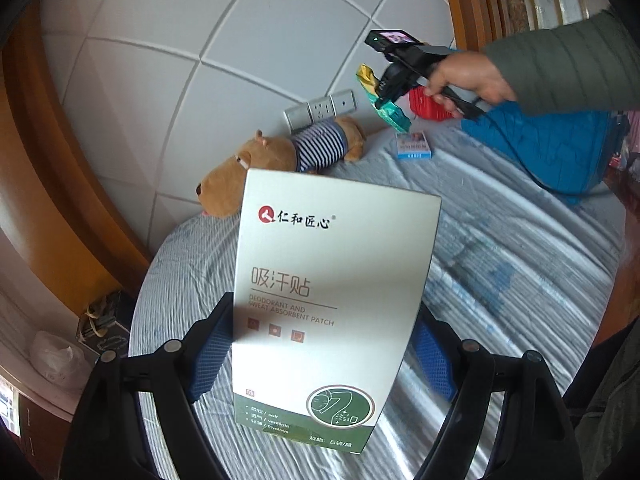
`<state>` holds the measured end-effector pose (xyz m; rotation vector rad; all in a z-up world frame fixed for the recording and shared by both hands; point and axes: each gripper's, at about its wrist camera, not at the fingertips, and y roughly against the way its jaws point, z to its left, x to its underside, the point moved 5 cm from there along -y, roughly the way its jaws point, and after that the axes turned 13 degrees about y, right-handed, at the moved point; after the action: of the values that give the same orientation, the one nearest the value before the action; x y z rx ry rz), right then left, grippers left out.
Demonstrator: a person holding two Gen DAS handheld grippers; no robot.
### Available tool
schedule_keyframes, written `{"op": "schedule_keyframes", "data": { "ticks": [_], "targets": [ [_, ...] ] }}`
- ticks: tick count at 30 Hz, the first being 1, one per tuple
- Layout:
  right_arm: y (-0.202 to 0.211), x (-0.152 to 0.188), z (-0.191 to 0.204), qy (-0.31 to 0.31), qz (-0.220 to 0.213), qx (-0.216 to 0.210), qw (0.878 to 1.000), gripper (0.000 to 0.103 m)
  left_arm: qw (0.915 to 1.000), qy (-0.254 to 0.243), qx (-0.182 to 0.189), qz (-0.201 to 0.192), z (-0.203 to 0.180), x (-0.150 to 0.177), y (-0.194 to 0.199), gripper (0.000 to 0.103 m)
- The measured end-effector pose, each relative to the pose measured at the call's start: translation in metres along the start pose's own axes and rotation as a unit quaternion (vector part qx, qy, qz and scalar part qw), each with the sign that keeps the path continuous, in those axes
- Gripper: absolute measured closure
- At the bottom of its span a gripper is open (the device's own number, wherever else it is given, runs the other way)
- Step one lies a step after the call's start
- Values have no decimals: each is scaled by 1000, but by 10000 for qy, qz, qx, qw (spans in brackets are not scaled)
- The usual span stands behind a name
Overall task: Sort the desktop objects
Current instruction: 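Grasp the green-yellow wipes pack with the right tool while the left tool holds the patch box, then carry the patch box with the left tool while the right tool carries the wipes pack to the crate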
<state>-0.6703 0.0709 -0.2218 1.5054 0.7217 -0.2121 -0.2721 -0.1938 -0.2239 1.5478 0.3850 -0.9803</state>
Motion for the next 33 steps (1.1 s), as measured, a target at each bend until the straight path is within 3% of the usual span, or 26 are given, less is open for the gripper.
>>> {"op": "schedule_keyframes", "data": {
  "ticks": [9, 18, 24, 33],
  "targets": [
    [146, 73, -9, 338, -469, -473, 9972, 84, 9983, -112, 130, -561, -49, -63, 21, 21],
    [266, 130, -54, 477, -1024, -793, 9904, 84, 9938, -478, 138, -996, -138, -135, 27, 21],
    [342, 160, -122, 346, -1459, -889, 9847, 84, 9916, -621, 227, -1111, -209, -184, 22, 21],
    [420, 196, -270, 67, -1885, -468, 9809, 84, 9798, -1104, 896, -1408, -361, -250, 10, 21]
  ]
}}
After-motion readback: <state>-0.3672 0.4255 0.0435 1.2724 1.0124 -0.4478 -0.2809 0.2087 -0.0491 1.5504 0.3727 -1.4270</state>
